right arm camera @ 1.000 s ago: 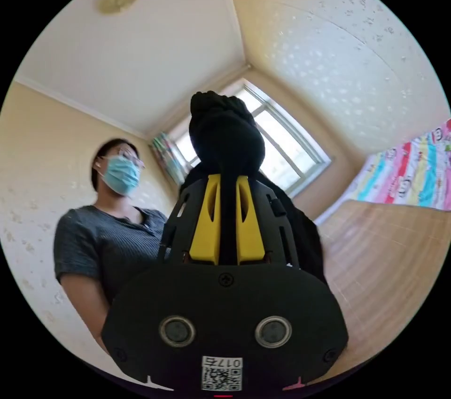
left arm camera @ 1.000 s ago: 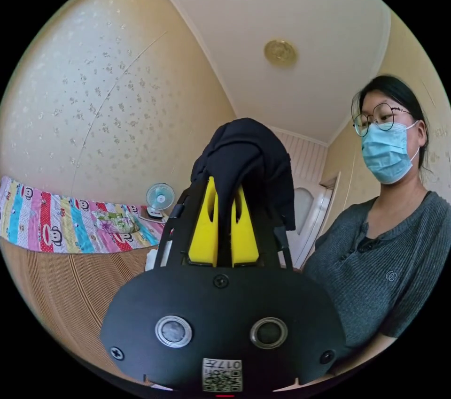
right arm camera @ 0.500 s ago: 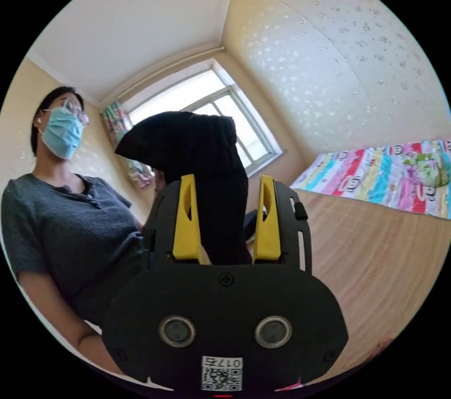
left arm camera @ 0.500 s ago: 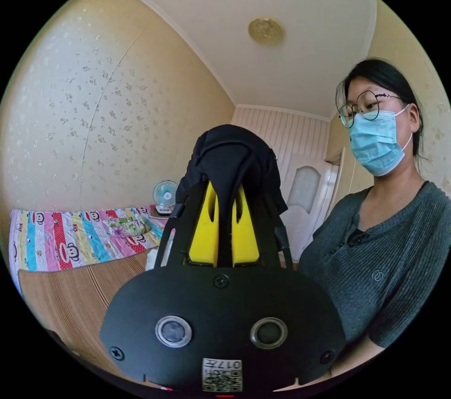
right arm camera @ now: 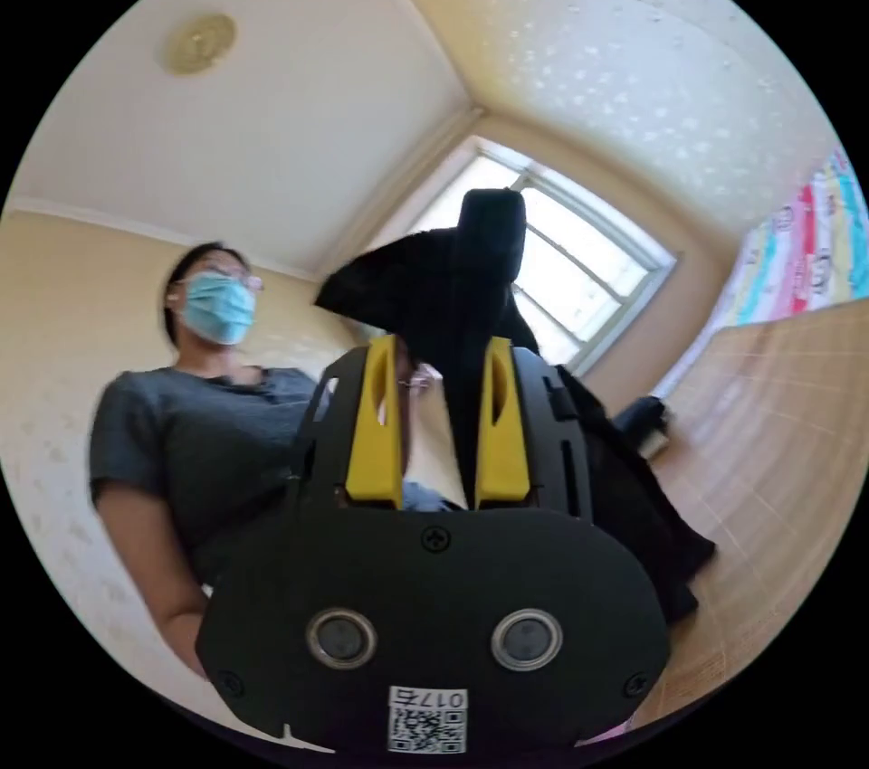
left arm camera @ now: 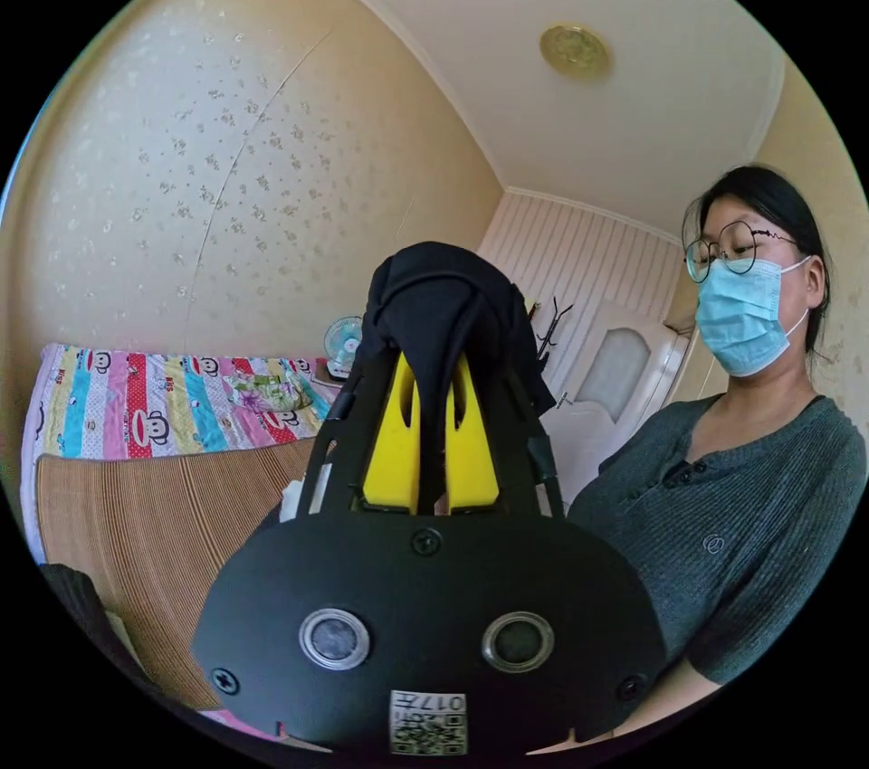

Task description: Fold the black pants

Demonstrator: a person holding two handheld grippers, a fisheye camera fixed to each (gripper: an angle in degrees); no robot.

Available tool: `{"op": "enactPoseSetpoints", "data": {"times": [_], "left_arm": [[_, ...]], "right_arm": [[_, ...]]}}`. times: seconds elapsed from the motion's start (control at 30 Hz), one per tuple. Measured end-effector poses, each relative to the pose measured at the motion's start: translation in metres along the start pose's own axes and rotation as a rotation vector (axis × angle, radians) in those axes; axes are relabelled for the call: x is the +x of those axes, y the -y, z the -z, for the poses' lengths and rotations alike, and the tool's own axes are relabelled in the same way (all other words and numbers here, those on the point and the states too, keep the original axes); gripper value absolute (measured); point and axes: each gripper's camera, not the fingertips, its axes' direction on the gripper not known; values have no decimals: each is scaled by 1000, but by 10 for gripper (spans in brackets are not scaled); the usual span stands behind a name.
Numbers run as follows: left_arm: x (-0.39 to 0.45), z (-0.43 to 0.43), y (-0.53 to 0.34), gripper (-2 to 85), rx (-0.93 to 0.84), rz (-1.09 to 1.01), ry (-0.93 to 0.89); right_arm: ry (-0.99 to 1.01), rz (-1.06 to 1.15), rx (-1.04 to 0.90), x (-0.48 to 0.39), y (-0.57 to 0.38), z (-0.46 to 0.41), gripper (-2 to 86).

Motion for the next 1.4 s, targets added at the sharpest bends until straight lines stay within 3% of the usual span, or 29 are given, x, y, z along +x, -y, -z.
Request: {"op": "enactPoseSetpoints", "data": {"times": [0.17, 0.33, 0.47, 0.57, 0.67, 0.77, 0.9, 0.97, 1.1, 1.23, 1.4], "left_arm": [[19, -5, 34, 9, -101, -9, 76], [38, -25, 60, 7, -225, 13, 8], [58, -29, 87, 3, -206, -27, -91], [68, -9, 124, 2, -126, -49, -192], [74, 28, 157, 3, -55, -37, -161], [71, 74, 178, 9, 8, 39, -70], [38, 146, 186, 22, 33, 230, 188], [10, 186, 176, 32, 53, 335, 350], [-91, 285, 104, 73, 15, 798, 626], [-175, 369, 12, 100, -169, 1243, 663], [-213, 435, -25, 107, -170, 1520, 573]], "right_arm": [[-439, -52, 0, -39, 43, 33, 38], [-954, 239, 175, -183, 139, 77, 31], [-1035, 541, 357, -267, 192, 51, 30], [-986, 794, 470, -307, 231, 14, 31], [-793, 868, 392, -305, 303, -14, 33], [-673, 822, 137, -259, 392, -64, 38], [-547, 439, -259, -107, 492, -164, 62], [-609, 244, -427, -21, 503, -210, 101], [-868, -189, -735, 166, 441, -248, 142], [-773, -482, -808, 268, 318, -183, 118], [-623, -972, -722, 316, 166, -24, 83]]}}
